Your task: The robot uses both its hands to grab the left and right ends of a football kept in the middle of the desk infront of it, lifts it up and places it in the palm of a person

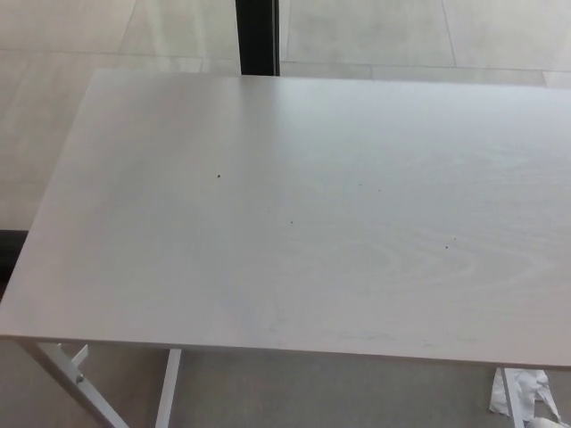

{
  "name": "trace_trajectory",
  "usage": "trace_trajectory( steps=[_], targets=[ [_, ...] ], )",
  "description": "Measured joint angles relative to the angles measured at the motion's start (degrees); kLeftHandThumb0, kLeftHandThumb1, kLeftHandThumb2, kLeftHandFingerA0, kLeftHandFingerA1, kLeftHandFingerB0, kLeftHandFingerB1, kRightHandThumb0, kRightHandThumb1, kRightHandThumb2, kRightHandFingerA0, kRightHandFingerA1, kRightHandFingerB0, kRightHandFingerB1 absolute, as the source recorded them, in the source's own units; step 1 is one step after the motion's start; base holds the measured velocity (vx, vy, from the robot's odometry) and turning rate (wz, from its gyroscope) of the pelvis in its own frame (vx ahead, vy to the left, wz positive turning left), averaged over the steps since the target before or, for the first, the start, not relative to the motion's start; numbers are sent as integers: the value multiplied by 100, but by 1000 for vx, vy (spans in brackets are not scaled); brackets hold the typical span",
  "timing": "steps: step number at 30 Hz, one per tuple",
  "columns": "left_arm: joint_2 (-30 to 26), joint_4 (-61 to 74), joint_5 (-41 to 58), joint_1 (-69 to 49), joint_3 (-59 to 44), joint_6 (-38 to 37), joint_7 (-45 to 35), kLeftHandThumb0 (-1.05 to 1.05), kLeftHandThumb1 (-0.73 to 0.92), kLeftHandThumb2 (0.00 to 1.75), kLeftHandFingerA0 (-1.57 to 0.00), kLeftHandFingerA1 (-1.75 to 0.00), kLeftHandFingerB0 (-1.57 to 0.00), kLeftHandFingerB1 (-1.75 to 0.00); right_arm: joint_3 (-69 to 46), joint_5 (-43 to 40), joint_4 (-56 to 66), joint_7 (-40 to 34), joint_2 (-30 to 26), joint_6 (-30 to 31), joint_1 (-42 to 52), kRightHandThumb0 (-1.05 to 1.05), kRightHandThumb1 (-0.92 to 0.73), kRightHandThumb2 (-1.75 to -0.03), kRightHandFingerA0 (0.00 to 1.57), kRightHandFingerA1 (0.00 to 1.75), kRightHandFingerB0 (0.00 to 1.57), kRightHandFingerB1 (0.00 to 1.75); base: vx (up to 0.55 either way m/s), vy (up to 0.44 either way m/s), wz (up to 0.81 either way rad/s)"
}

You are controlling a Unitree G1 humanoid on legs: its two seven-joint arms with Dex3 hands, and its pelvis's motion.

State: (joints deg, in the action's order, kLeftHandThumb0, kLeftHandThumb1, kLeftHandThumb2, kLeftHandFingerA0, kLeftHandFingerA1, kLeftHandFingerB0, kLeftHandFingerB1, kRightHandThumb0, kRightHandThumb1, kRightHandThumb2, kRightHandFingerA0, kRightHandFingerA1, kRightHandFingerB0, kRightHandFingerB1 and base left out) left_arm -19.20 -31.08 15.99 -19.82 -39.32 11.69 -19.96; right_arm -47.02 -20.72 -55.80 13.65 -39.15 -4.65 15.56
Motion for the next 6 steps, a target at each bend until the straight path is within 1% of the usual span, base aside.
trace_trajectory(
  steps=[1,2,3,4,5,6],
  targets=[
    [-10,27,19,2,5,1,-2,-82,59,93,-40,-63,-21,-45,38,3,-3,49,0,-32,15,-94,-67,-85,8,42,0,7,0,0,0],
    [-32,50,40,11,8,1,-2,-82,59,93,-40,-63,-21,-45,79,4,-4,103,0,-68,27,-94,-67,-85,8,42,0,7,0,0,0],
    [-52,60,53,23,9,1,-1,-81,59,94,-45,-64,-24,-46,110,3,-3,143,0,-87,33,-95,-70,-108,11,34,0,10,0,0,0],
    [-62,62,57,36,12,1,0,-81,59,94,-45,-64,-24,-46,125,3,-2,161,0,-95,34,-95,-70,-108,11,34,0,10,0,0,0],
    [-107,62,71,93,24,1,1,-87,61,95,-45,-63,-22,-45,167,2,-2,238,0,-108,35,-91,-64,-104,6,37,0,12,0,0,0],
    [-121,62,75,102,28,1,1,-87,61,95,-45,-63,-22,-45,174,0,-2,261,0,-108,35,-91,-64,-104,6,37,0,12,0,0,0]
  ],
)
